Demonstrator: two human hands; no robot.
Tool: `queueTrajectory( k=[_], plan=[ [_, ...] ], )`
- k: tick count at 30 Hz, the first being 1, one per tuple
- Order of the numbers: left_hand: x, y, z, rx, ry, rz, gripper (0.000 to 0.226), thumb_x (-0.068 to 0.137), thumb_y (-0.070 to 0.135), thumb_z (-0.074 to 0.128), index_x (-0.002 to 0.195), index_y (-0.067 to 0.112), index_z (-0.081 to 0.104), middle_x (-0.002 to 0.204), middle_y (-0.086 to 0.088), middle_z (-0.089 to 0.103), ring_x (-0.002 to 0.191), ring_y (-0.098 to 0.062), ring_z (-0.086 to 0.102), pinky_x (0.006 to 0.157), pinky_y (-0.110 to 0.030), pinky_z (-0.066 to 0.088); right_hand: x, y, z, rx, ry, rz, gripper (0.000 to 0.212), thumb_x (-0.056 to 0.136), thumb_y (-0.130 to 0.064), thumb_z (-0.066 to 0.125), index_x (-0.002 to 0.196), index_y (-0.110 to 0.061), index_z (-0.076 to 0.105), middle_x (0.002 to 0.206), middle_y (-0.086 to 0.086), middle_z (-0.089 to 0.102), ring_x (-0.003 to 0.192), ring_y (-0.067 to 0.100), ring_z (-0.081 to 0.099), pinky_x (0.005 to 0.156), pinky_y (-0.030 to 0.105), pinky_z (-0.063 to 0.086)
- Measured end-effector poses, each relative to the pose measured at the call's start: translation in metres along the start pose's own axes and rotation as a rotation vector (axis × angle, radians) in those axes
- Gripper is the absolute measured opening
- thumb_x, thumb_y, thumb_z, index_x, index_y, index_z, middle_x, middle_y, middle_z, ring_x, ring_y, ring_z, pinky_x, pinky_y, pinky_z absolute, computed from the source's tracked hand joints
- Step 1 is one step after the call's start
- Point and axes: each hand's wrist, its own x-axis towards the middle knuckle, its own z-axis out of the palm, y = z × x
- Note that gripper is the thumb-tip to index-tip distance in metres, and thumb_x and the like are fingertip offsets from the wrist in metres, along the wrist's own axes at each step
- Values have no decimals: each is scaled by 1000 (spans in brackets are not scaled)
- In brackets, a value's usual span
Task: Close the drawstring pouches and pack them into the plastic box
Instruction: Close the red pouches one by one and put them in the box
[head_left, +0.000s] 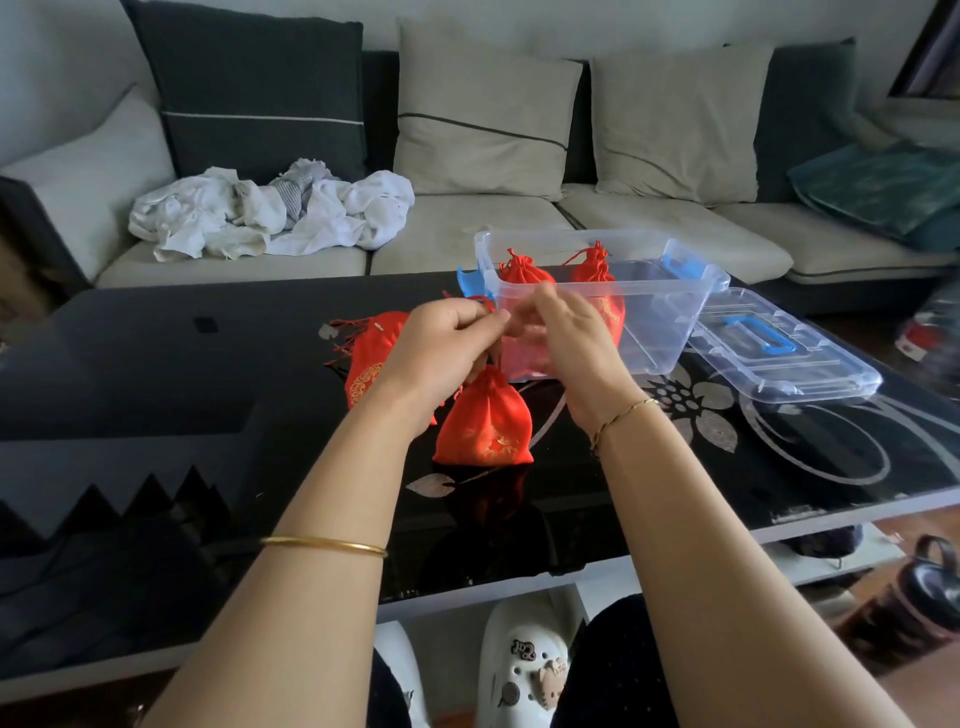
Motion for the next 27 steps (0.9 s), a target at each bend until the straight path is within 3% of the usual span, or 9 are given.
queueTrajectory(
  k=[4, 8, 13, 16, 18, 21, 23, 25, 27],
  plan=[
    [2, -2, 0, -40, -11, -19, 21, 93, 18, 55, 81, 16, 72, 62, 5, 57, 54, -6, 46, 55, -22, 39, -2, 7, 0, -68, -149, 94, 31, 100, -30, 38, 83, -17, 59, 76, -2, 60, 67, 11, 53, 66, 29, 43],
    [2, -3, -1, -77, -27, -41, 22, 94, 17, 55, 80, 16, 72, 63, 5, 57, 55, -6, 47, 55, -22, 38, -1, 7, -3, 68, -177, 136, 27, 98, -28, 46, 80, -16, 62, 70, 0, 58, 61, 9, 51, 62, 25, 41],
    [3, -5, -2, -78, -5, -23, 21, 94, 17, 54, 82, 18, 72, 73, 2, 63, 65, -8, 56, 64, -22, 45, -1, 7, -7, -1, -162, 92, 24, 97, -19, 50, 85, -2, 60, 76, 14, 52, 67, 20, 47, 65, 30, 43],
    [3, -6, -3, -139, 62, -34, 18, 94, 12, 54, 90, 17, 71, 75, 0, 68, 64, -6, 61, 63, -18, 49, -1, 3, -9, 11, -117, 69, 26, 98, -19, 48, 78, -6, 59, 73, 11, 52, 70, 22, 50, 71, 36, 44],
    [4, -7, -3, -177, 92, -45, 17, 92, 8, 56, 89, 16, 71, 80, -1, 69, 66, -4, 62, 65, -17, 49, -2, 0, -13, 25, -188, 92, 26, 97, -20, 49, 76, -8, 59, 68, 6, 51, 65, 17, 50, 70, 33, 46],
    [4, -8, -5, -149, 93, -53, 19, 87, 1, 60, 83, 17, 70, 83, -2, 69, 76, -12, 62, 77, -26, 50, -8, -2, -20, -236, -349, 171, 25, 94, -23, 53, 76, -10, 63, 65, 1, 56, 62, 11, 54, 67, 26, 50],
    [3, -6, -6, -64, 59, -28, 22, 85, -2, 61, 82, 19, 69, 85, -4, 69, 82, -16, 63, 81, -30, 51, -7, 0, -19, -352, -299, 151, 25, 94, -27, 53, 77, -14, 65, 69, -2, 61, 65, 8, 56, 64, 22, 49],
    [3, -5, -6, 78, 13, 49, 24, 85, -2, 60, 87, 21, 67, 87, 0, 67, 84, -13, 63, 80, -25, 52, -1, 4, -14, -273, -129, 32, 23, 96, -24, 49, 85, -13, 66, 78, -1, 64, 71, 10, 58, 61, 20, 49],
    [3, -3, -5, 256, -10, 177, 26, 85, -2, 60, 94, 21, 67, 85, 7, 64, 82, -6, 61, 77, -15, 50, 4, 7, -10, -112, -78, -30, 25, 99, -15, 41, 99, -8, 65, 86, 4, 66, 80, 16, 61, 69, 28, 49]
  ],
)
